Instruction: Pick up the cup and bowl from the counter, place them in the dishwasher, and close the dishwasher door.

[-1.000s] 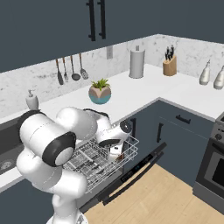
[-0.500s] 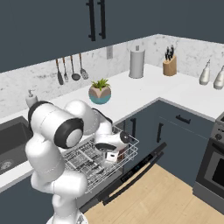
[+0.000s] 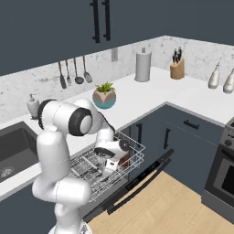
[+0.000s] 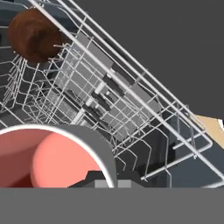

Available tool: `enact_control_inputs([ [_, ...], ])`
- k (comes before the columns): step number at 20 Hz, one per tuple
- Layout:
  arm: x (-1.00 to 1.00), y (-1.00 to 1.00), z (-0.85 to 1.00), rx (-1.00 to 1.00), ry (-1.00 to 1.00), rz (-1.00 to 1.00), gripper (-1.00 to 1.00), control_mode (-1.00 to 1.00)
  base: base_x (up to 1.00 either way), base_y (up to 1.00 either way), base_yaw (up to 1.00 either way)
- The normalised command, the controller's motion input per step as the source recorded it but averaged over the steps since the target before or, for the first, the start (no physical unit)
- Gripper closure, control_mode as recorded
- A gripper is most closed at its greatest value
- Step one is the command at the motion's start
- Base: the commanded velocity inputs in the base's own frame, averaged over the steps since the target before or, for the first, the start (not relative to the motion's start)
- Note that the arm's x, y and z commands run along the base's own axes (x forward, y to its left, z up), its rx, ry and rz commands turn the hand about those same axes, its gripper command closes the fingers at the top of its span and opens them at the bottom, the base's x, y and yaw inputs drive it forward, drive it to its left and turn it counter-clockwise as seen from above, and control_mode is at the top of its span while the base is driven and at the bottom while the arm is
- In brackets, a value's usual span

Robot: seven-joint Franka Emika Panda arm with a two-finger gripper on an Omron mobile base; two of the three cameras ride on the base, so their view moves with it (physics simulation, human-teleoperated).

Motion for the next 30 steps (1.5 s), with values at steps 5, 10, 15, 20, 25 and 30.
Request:
enact_control_inputs([
  [5,0.29,0.0,-0.46,0.01,0.11,-0.09,1.0,-1.0,0.0,0.0,0.0],
  [10,0.37,0.06,-0.35,0.04,0.08,-0.05,1.0,-1.0,0.0,0.0,0.0],
  [15,0.43,0.07,-0.3,0.03,0.07,-0.05,1.0,-1.0,0.0,0.0,0.0],
  [20,0.42,0.08,-0.25,0.03,0.07,-0.05,1.0,-1.0,0.0,0.0,0.0],
  [25,0.35,0.13,-0.27,0.02,0.05,-0.06,1.0,-1.0,0.0,0.0,0.0],
  [30,0.22,0.08,-0.18,0.0,0.01,-0.06,-1.0,-1.0,0.0,0.0,0.0],
])
